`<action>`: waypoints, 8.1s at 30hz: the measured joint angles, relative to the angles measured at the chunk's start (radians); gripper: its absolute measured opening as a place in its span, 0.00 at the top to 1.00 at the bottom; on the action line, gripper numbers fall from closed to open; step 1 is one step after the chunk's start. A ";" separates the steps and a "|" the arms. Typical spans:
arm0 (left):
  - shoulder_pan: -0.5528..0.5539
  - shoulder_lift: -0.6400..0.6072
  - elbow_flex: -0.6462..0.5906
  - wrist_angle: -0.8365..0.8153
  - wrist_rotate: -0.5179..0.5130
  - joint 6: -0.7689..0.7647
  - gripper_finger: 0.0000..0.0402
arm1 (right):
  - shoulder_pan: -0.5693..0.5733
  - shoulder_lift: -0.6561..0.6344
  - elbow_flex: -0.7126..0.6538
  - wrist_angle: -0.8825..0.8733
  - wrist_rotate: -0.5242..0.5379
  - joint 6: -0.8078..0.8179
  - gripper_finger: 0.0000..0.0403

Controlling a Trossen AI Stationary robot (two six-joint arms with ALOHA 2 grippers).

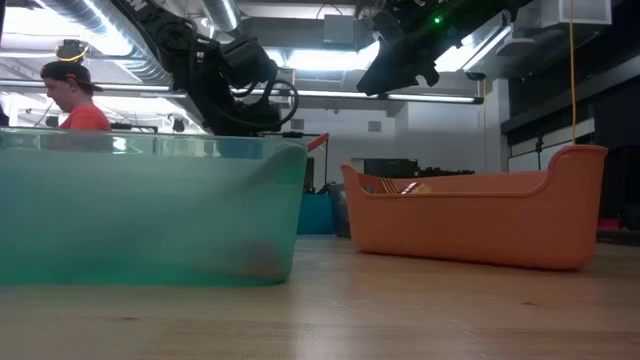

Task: Sort silverware by color (type)
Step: Put the pink fork into the top left blue bin

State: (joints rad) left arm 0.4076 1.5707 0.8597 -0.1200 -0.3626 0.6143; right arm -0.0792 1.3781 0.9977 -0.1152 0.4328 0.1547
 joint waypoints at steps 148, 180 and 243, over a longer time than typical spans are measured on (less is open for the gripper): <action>0.253 -0.432 -0.478 -0.151 0.272 -0.316 0.57 | 0.001 -1.004 -0.991 0.632 -0.364 0.021 0.71; 0.253 -0.319 -0.476 -0.117 0.262 -0.350 0.60 | 0.000 -1.003 -0.991 0.448 -0.226 -0.003 0.71; 0.171 -0.321 0.069 -0.767 0.263 -0.558 0.91 | 0.000 -1.003 -0.991 0.448 -0.226 -0.003 0.71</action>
State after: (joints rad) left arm 0.5784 1.2499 0.9287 -0.8868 -0.0998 0.0560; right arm -0.0788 0.3756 0.0071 0.3325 0.2066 0.1513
